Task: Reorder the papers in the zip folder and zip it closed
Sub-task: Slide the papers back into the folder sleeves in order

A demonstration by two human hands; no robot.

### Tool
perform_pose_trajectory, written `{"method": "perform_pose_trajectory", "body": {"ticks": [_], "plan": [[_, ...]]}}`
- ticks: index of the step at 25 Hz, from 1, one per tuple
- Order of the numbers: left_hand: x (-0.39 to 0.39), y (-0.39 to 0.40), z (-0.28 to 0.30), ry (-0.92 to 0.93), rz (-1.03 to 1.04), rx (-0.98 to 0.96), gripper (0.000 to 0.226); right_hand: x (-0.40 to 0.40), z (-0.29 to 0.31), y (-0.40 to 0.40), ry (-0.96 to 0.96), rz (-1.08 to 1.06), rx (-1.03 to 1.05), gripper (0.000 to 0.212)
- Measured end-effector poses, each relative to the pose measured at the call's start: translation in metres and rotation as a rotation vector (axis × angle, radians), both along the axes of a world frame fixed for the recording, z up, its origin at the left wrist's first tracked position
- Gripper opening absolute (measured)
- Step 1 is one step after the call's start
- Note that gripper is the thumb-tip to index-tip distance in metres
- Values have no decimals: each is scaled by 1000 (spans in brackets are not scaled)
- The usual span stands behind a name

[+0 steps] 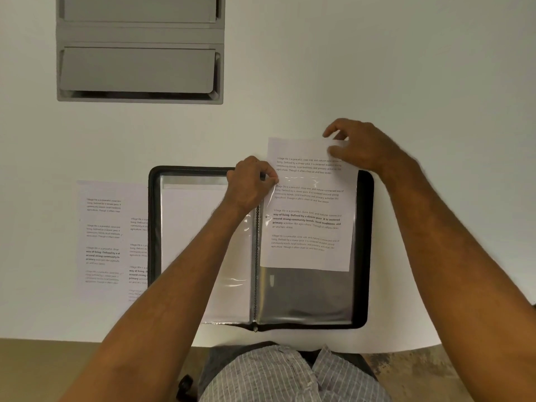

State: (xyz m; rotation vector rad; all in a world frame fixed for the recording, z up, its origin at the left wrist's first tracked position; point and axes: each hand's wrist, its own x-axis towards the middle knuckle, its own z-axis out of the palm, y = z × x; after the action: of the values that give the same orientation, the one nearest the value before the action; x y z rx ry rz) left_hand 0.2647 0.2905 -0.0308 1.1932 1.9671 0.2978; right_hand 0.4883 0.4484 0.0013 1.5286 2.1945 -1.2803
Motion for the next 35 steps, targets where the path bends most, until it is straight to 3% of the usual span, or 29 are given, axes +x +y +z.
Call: {"method": "perform_pose_trajectory", "body": {"ticks": [10,16,20,31,35], "plan": [[0,-3,-4,-3,25,13,10,-15,-14,-35,1,232,41,19],[1,-5,-4,-22,43,15,12,-12,-22,-45,-43,250,62,18],[0,-5,-2,-27,47,24,13,-10,-26,-48,-87,285,6,38],[0,-5,-2,-29,24,35,14,-5,-30,-49,-211,346,-122,28],[0,-5,-4,-31,23,37,13,-7,-29,-52,-113,264,-118,24]]}}
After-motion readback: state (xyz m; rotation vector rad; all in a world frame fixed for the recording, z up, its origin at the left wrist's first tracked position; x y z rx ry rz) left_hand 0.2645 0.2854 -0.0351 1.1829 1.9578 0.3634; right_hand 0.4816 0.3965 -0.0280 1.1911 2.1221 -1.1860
